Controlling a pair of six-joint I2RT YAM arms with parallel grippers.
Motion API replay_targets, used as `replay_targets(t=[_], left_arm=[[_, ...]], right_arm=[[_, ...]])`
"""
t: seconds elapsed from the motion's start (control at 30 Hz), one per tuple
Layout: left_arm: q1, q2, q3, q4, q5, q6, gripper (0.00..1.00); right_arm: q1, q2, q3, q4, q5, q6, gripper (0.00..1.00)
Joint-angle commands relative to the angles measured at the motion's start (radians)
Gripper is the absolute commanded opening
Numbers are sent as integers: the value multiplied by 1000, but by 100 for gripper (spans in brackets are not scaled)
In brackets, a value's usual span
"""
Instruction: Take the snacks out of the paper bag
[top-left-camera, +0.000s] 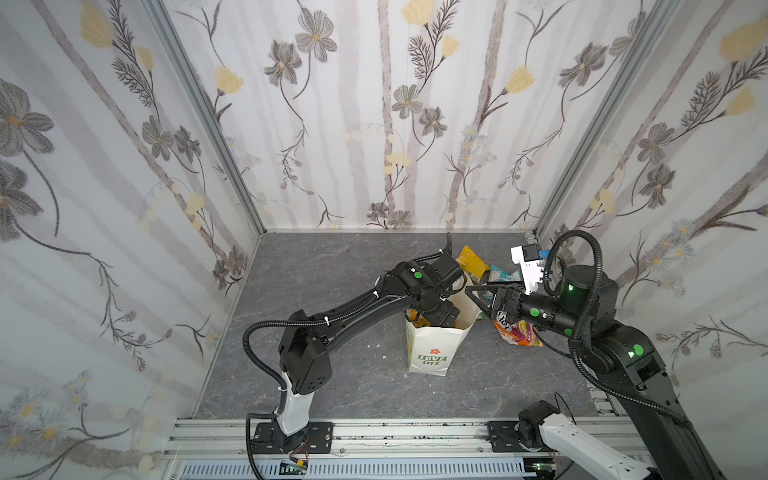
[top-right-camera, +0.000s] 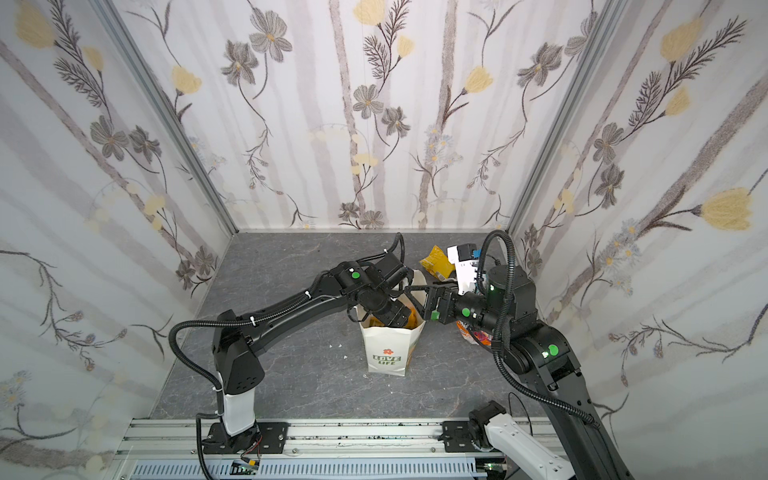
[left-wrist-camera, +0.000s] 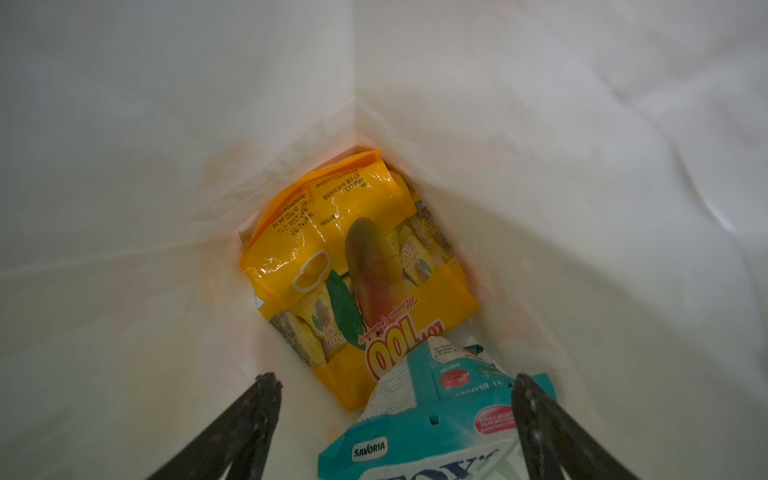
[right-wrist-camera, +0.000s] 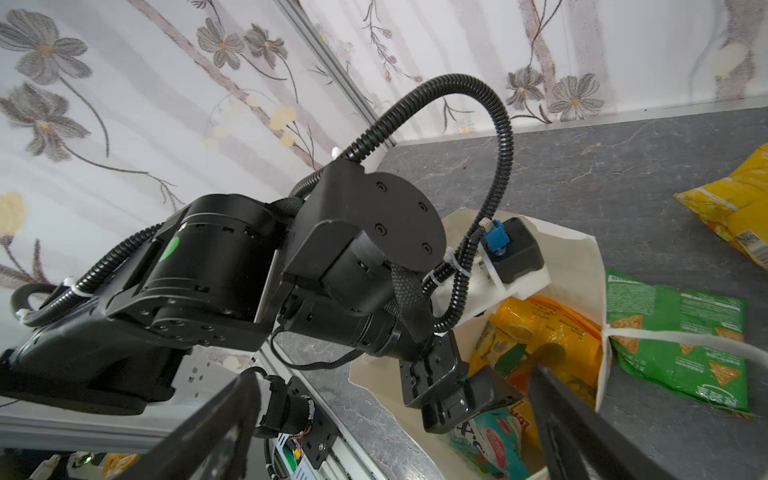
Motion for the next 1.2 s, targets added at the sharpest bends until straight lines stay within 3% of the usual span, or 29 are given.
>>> replay_targets(t=[0.0,0.83,0.97,1.17], left_arm=[[0,10,-14,-5,-19,4,89],[0,106,-148,78,-49,-3,92],[0,125,-171,101,-35,-12,83],[1,135,-193,118,-27,-17,54]], right_arm=[[9,22,25,-73,111,-36,100],[39,22,54,-93,97,-34,100],[38,19,48,-95,103,-32,100],[40,12,44,-99,115,-28,100]])
